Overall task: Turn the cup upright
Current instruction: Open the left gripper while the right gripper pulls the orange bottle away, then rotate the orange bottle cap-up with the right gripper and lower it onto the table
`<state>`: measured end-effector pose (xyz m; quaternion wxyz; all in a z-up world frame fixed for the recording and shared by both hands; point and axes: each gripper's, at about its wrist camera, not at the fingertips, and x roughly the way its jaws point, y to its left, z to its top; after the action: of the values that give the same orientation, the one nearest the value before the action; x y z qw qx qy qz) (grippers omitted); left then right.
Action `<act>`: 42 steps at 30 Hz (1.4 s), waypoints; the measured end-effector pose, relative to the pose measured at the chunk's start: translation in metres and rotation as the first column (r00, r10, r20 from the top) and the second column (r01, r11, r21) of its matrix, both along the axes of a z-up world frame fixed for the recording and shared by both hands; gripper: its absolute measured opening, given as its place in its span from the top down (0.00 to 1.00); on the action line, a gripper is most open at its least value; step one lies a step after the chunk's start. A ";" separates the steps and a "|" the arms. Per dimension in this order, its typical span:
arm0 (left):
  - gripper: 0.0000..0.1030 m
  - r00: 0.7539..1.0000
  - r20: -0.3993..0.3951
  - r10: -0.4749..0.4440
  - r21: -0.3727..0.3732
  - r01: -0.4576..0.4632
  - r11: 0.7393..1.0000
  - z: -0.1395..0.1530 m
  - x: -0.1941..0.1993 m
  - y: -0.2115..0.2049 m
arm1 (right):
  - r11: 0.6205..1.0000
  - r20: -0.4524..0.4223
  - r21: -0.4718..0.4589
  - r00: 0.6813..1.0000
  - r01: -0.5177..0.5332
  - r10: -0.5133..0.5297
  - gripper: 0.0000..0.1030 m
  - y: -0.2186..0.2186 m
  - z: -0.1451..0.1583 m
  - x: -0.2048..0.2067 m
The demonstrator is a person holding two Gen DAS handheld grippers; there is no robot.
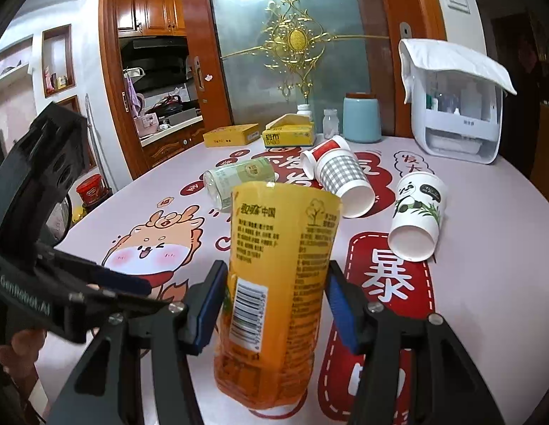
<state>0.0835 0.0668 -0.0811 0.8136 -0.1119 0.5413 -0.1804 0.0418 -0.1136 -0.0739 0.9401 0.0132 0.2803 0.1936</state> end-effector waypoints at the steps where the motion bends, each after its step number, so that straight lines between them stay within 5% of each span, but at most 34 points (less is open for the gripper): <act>1: 0.19 1.000 0.004 0.000 0.001 0.000 1.000 0.001 -0.001 0.000 | 1.000 0.005 -0.005 1.000 0.000 0.000 0.46 0.000 0.000 -0.003; 28: 0.19 0.995 0.095 -0.018 0.057 0.013 0.998 0.025 -0.061 -0.016 | 0.988 0.089 -0.152 0.996 0.008 0.006 0.44 0.008 -0.001 -0.070; 42: 0.13 0.991 0.131 0.038 0.087 -0.050 0.995 0.033 -0.082 -0.015 | 0.984 0.025 -0.176 1.000 0.020 -0.016 0.41 0.007 -0.004 -0.077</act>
<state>0.0010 0.0517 -0.0481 0.8549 -0.0752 0.4924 -0.1446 -0.0353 -0.1063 -0.0783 0.9425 -0.0699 0.2851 0.1598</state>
